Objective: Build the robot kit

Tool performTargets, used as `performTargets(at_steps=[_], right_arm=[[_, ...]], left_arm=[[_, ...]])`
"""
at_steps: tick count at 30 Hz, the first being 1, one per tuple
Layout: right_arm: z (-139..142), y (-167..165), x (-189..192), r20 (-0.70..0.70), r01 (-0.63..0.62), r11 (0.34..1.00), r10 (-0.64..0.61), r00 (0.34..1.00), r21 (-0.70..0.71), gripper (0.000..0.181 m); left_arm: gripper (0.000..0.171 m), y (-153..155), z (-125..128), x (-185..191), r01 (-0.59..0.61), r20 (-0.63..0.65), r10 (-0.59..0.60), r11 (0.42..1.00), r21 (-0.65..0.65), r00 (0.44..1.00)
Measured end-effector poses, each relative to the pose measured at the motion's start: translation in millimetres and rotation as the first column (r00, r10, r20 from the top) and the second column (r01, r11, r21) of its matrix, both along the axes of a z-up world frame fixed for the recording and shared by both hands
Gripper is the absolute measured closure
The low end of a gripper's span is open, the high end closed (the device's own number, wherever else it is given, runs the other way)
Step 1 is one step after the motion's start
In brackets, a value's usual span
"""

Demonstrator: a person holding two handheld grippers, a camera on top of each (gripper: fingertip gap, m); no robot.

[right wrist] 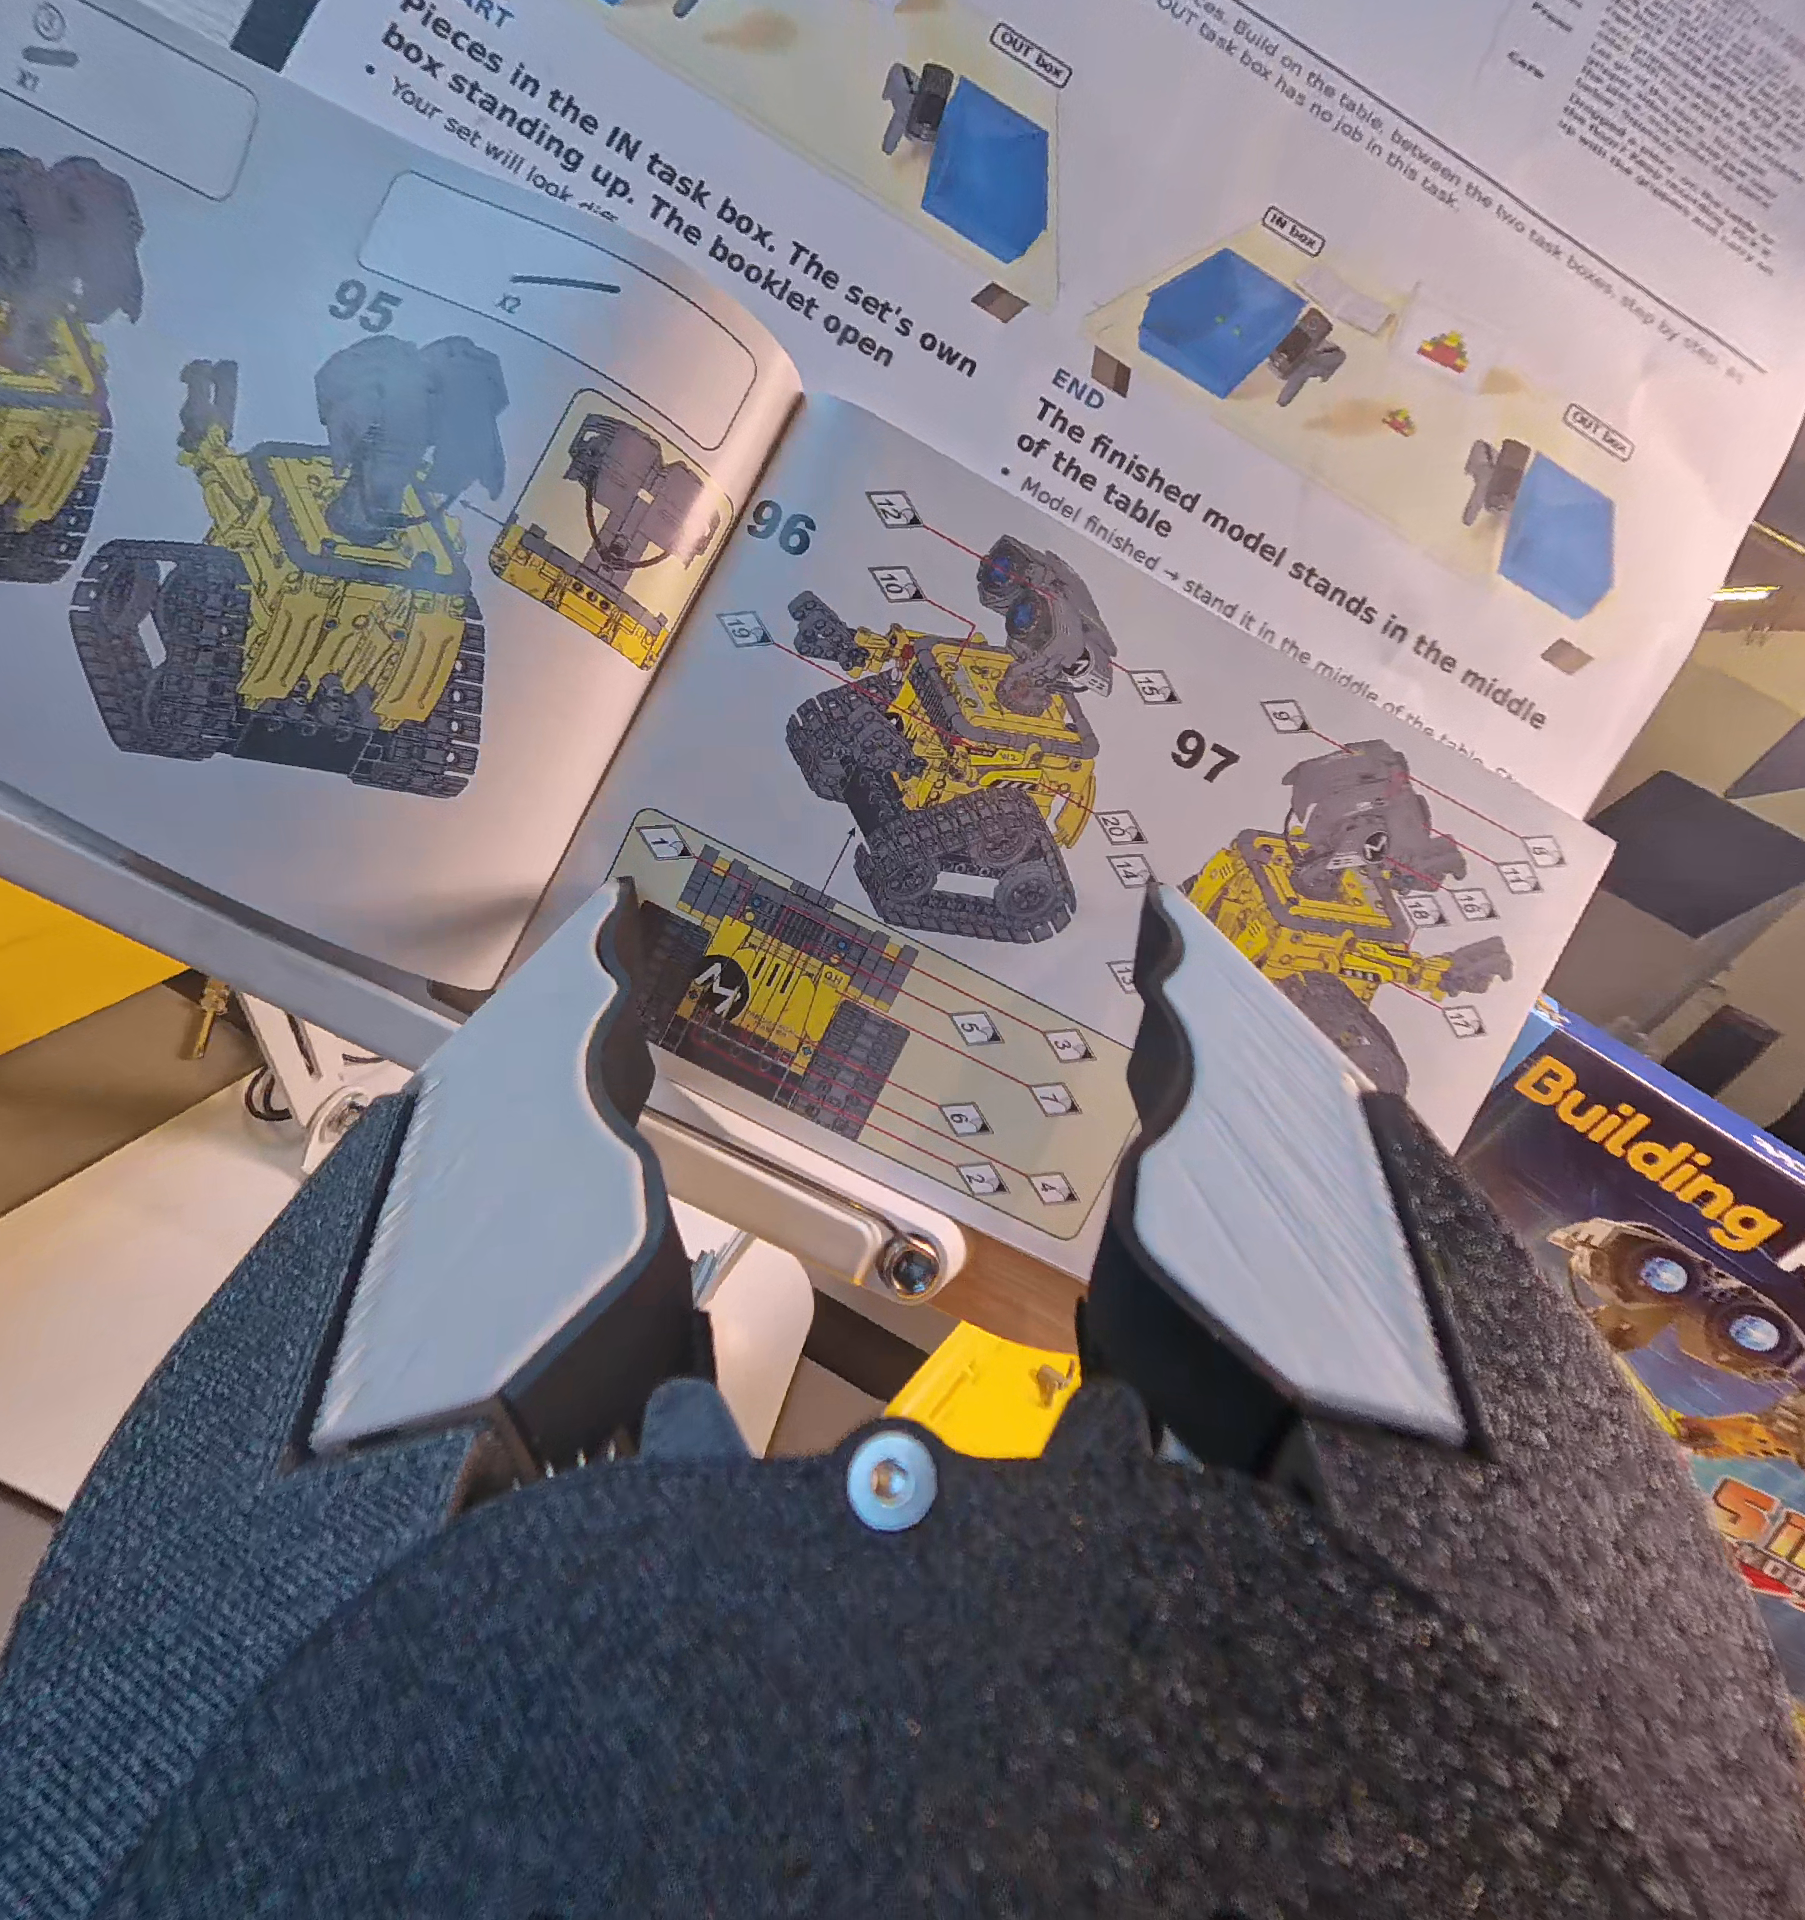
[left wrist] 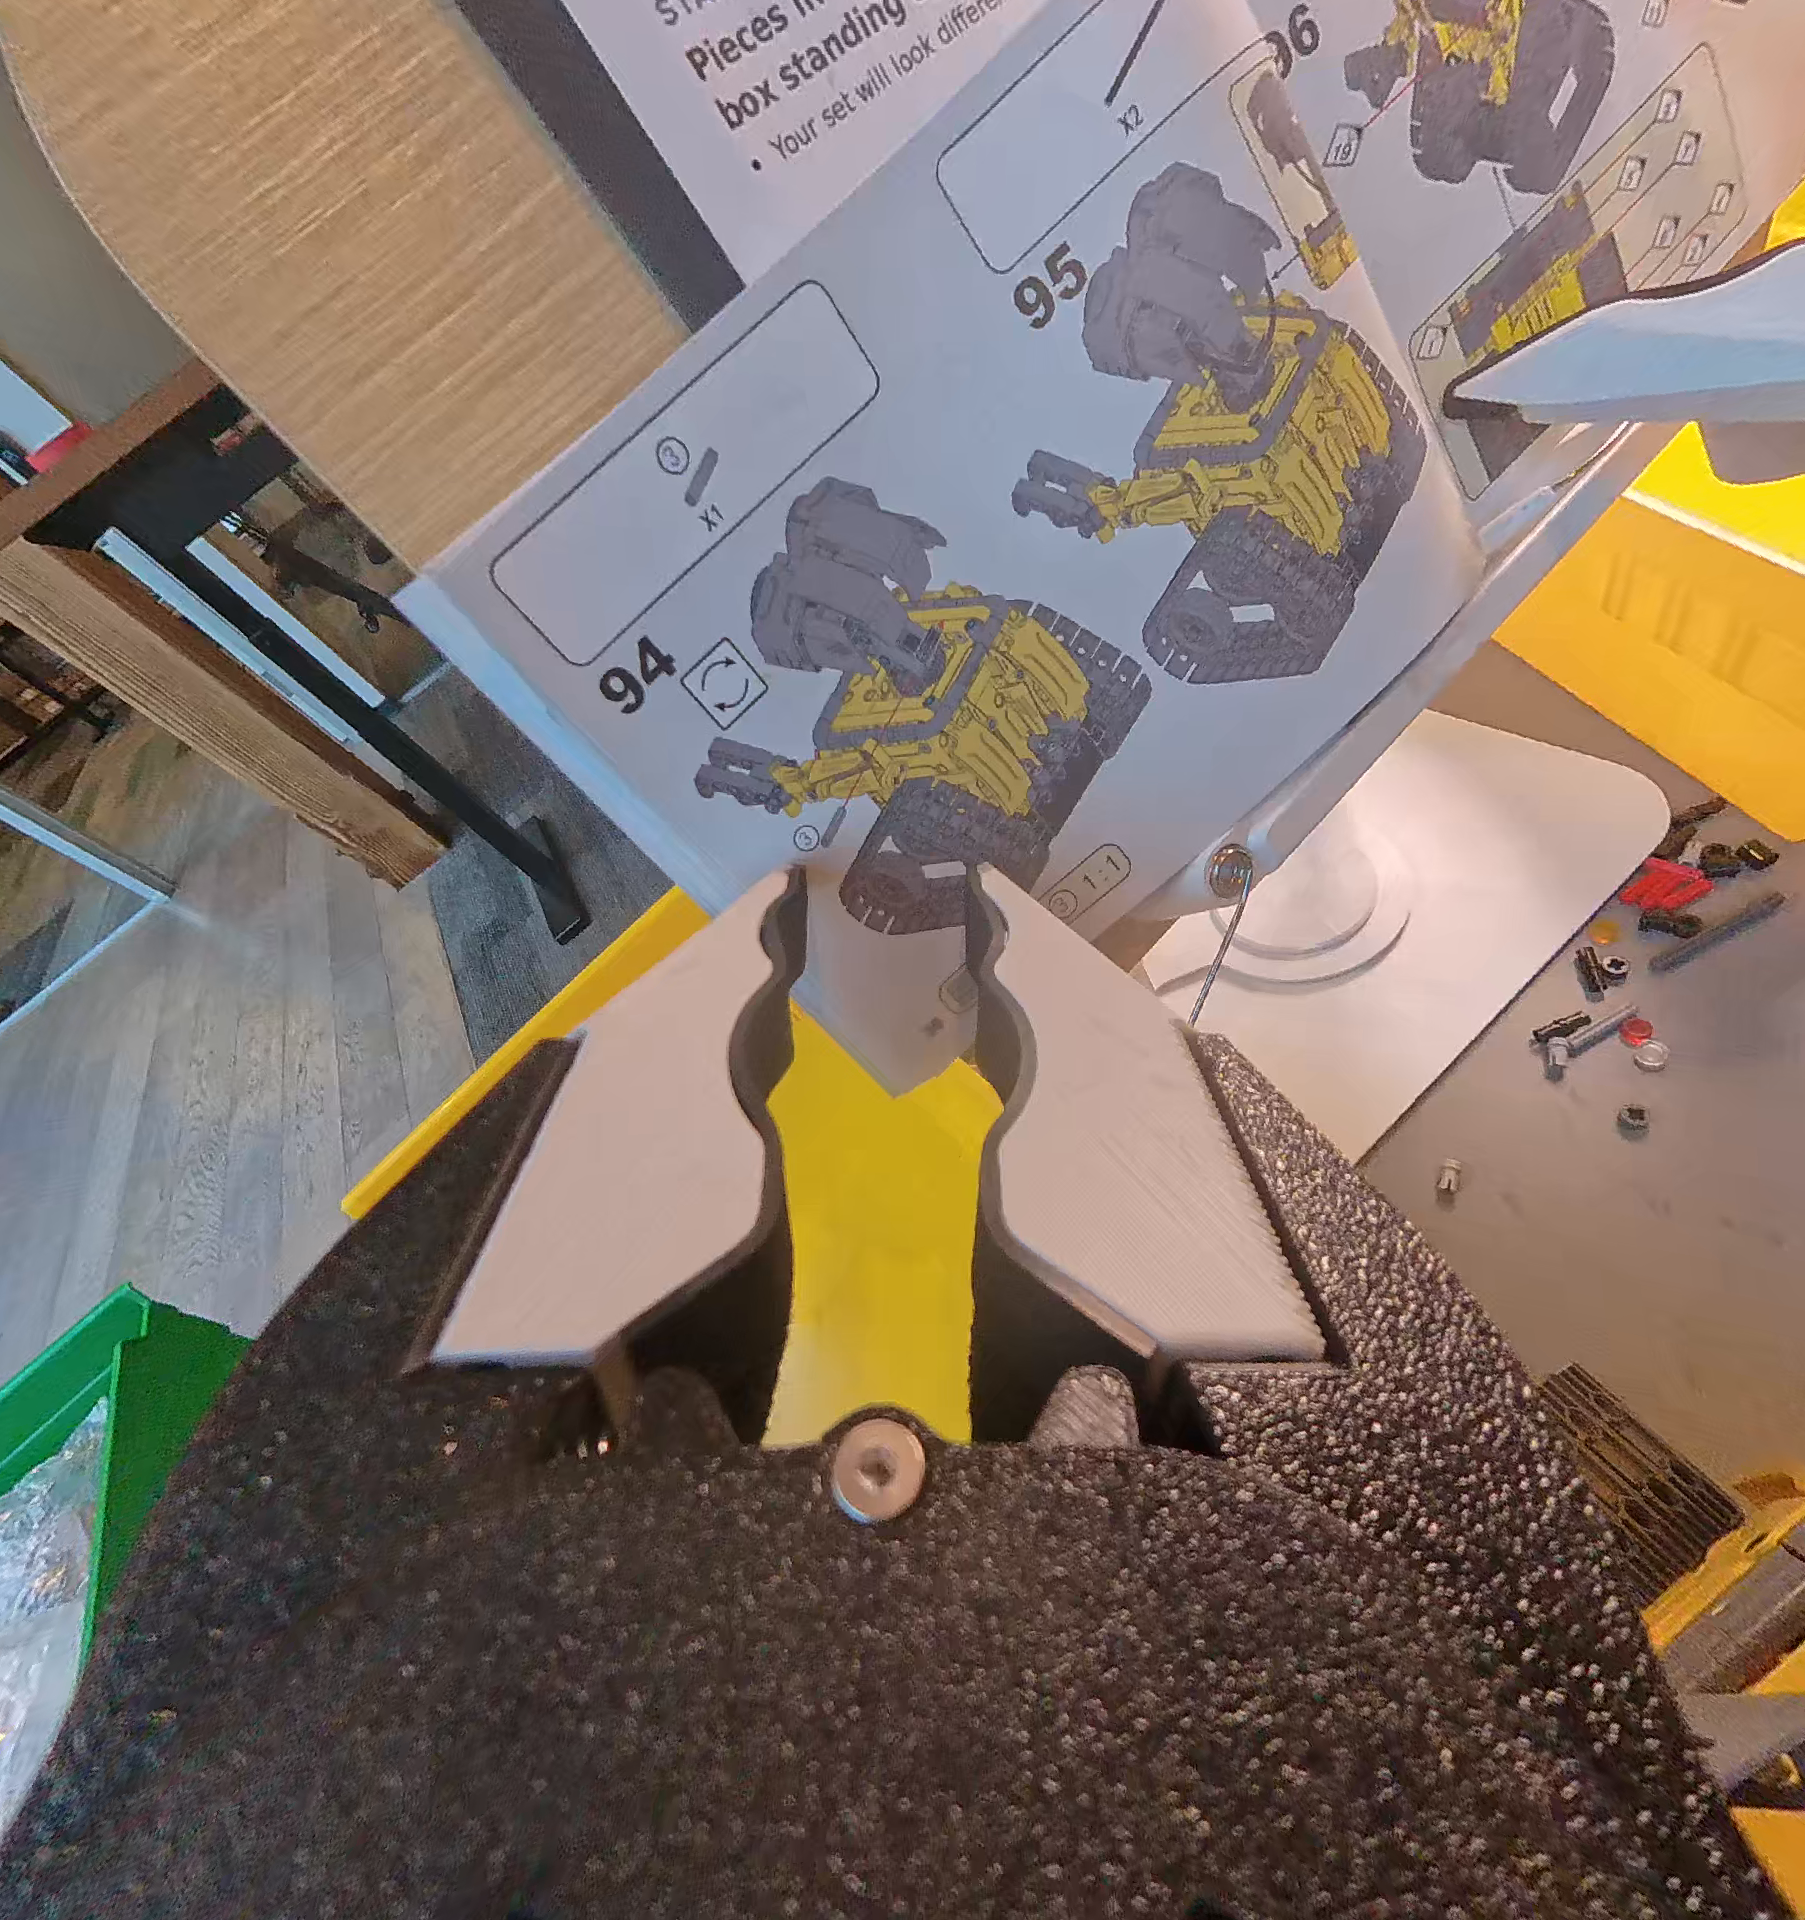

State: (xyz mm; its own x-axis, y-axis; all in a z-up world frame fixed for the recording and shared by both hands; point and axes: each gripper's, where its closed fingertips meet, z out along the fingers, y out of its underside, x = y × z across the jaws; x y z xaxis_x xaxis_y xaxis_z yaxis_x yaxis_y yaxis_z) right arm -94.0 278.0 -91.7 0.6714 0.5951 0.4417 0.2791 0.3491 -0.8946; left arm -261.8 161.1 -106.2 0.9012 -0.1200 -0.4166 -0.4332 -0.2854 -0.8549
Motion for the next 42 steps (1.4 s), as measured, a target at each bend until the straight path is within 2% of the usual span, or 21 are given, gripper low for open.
performTargets(at_steps=[5,10,11,14,16,18,25,29,32,36,42], right_arm=[[-2,1,5,-0.012,-0.018,0.999,0.017,1.0,-0.036,0.09],[19,-29,-5,-0.066,-0.191,0.982,0.191,0.979,0.01,0.108],[21,-34,-9,-0.066,-0.219,0.976,0.219,0.973,0.01,0.113],[21,-57,-30,-0.025,-0.329,0.943,0.331,0.943,0.053,0.156],[15,-62,-41,0.024,-0.321,0.943,0.32,0.947,0.094,0.163],[1,-55,-49,0.083,-0.277,0.958,0.271,0.959,0.076,0.164],[-4,-49,-60,0.102,-0.222,0.972,0.214,0.971,0.074,0.164],[-5,-48,-61,0.116,-0.2,0.977,0.191,0.975,0.074,0.164],[-5,-48,-61,0.099,-0.216,0.975,0.211,0.973,0.044,0.164],[-5,-49,-60,0.098,-0.222,0.975,0.219,0.971,0.023,0.164],[-5,-48,-61,0.109,-0.223,0.975,0.221,0.969,0.01,0.164]], left_arm=[[0.141,0,-1,2,0.03,-0.012,-0.03,0.999,0.016,0.999],[0.14,0,0,3,0.069,0.049,-0.071,0.997,0.045,0.996],[0.14,0,1,3,0.076,0.063,-0.079,0.996,0.054,0.995],[0.142,-1,3,3,0.095,0.111,-0.104,0.992,0.082,0.988],[0.143,0,3,3,0.11,0.137,-0.123,0.989,0.099,0.983],[0.143,-1,4,2,0.121,0.148,-0.136,0.987,0.104,0.98],[0.14,-8,3,-3,0.131,0.183,-0.15,0.985,0.11,0.972],[0.14,-15,-4,-5,0.156,0.148,-0.165,0.985,0.071,0.975],[0.14,-23,-18,0,0.233,0.155,-0.23,0.972,-0.004,0.961],[0.141,-34,-48,15,0.356,0.118,-0.342,0.924,-0.138,0.932],[0.146,-26,-75,28,0.39,0.111,-0.374,0.894,-0.222,0.921]])
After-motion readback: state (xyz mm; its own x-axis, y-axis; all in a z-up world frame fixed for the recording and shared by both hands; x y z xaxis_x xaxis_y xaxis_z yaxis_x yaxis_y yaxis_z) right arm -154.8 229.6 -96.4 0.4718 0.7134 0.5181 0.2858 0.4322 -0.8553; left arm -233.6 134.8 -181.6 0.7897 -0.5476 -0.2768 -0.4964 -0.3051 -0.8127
